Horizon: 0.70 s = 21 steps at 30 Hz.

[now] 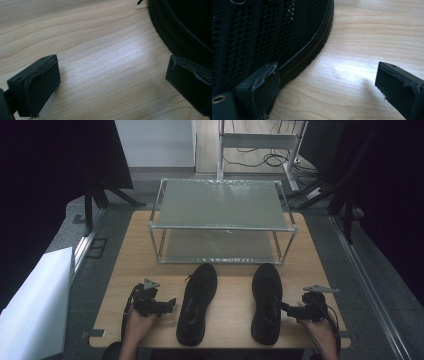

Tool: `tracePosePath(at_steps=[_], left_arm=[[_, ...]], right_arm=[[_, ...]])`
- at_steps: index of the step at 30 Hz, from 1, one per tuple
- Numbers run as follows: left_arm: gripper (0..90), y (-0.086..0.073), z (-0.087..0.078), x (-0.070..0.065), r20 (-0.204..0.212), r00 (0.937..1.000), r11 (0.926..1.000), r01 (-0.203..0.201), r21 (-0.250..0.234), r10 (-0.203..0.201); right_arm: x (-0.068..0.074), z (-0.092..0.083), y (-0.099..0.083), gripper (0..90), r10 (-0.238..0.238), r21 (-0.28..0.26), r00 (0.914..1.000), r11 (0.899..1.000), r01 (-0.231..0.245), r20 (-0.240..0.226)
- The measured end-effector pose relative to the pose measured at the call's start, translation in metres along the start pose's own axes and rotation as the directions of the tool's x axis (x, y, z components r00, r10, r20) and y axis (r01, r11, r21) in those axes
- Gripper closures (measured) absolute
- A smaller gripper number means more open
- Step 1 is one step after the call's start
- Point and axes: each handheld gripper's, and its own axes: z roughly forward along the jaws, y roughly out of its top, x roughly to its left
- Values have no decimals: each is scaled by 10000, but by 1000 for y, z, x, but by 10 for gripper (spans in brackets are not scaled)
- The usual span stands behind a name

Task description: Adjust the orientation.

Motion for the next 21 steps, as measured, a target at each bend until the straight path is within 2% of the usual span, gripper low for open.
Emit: tracePosePath(at_steps=[4,9,10,18,21], left_arm=[[6,1,-7,-4,-123,9999,10000,-71,-51,70],[13,3,-17,-10,-41,9998,9994,-185,-281,184],[14,4,-23,-13,-29,9998,9991,-186,-374,185],[12,7,-40,-23,191,9994,9979,-280,-589,291],[12,10,-48,-28,437,9988,9968,-171,-786,206]], right_arm=[[-3,-6,-4,44,32,-8,10000,10000,-32,13],[-4,-15,-4,41,243,-235,9996,9994,-246,-159],[-4,-20,-3,41,342,-368,9989,9987,-354,-333],[9,-29,0,41,405,-661,9945,9967,-470,-964],[17,-32,2,41,397,-778,9920,9958,-492,-1195]])
